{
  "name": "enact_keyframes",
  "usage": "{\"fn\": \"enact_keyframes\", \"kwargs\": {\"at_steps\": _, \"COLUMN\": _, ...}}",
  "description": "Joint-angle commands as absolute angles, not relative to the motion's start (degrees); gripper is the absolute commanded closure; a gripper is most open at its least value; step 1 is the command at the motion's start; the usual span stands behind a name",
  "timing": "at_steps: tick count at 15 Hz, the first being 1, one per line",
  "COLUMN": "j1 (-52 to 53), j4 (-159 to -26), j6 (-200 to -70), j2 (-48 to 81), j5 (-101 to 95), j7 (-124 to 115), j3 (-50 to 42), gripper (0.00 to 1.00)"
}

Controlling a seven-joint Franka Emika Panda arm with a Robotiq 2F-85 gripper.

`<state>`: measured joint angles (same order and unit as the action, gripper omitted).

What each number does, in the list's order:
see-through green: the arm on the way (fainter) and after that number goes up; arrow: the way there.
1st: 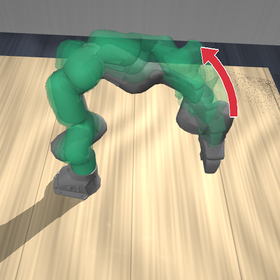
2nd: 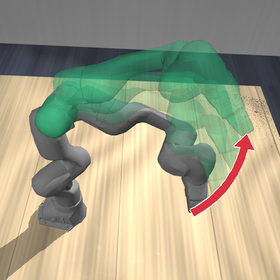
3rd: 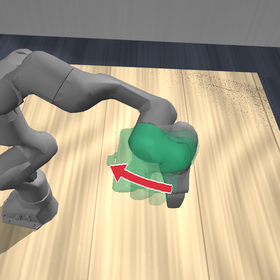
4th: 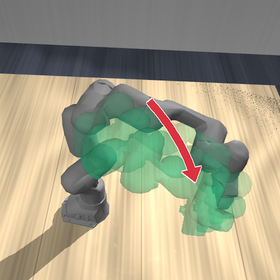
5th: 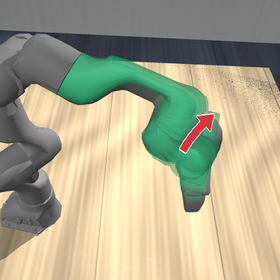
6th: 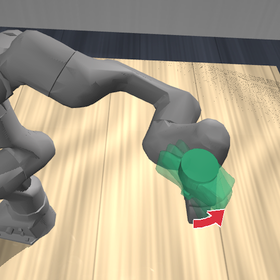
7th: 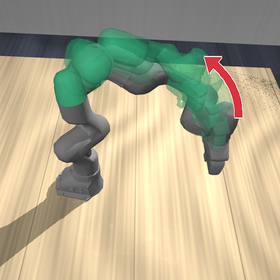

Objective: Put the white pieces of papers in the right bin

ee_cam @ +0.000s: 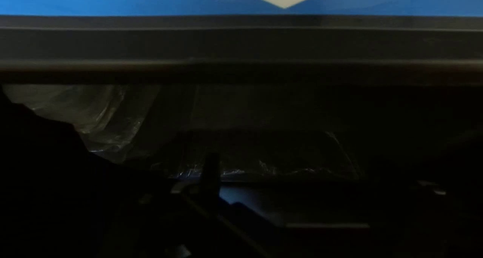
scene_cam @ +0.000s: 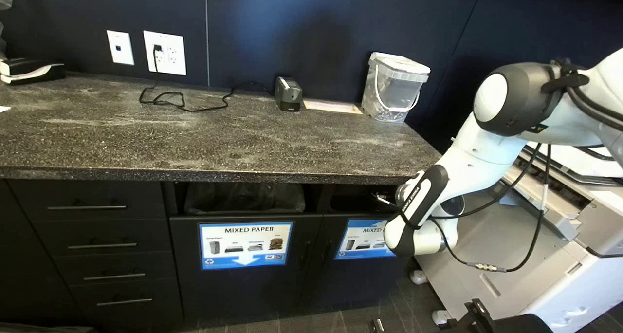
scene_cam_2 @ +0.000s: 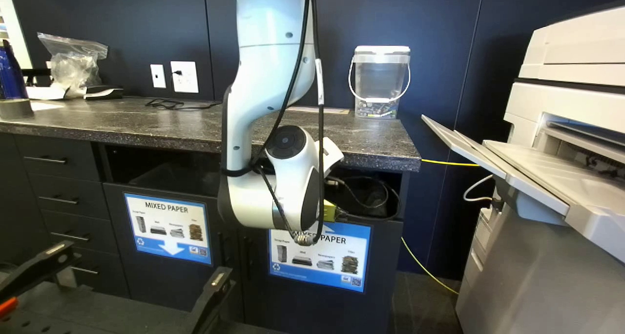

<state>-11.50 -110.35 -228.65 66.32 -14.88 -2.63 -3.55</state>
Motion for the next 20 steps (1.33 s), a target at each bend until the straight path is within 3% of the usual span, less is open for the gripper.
{"fn": "enact_keyframes", "kwargs": {"at_steps": 1, "j1": -11.41, "j4": -120.94, "j6": -220.28, "j2": 55.51, "j5": -17.36, "j7": -1.69, "j3": -3.95, "gripper": 0.00}}
{"fn": "enact_keyframes", "kwargs": {"at_steps": 7, "j1": -17.68, "j4": -134.52, "j6": -196.65, "j2": 38.42, "j5": -26.00, "j7": 0.29, "j3": 1.73, "gripper": 0.00}}
{"fn": "enact_keyframes", "kwargs": {"at_steps": 13, "j1": -29.88, "j4": -147.01, "j6": -175.29, "j2": 19.45, "j5": -28.08, "j7": 4.66, "j3": 16.42, "gripper": 0.00}}
{"fn": "enact_keyframes", "kwargs": {"at_steps": 20, "j1": -41.69, "j4": -157.55, "j6": -164.36, "j2": 1.12, "j5": -11.06, "j7": 17.80, "j3": 37.49, "gripper": 0.00}}
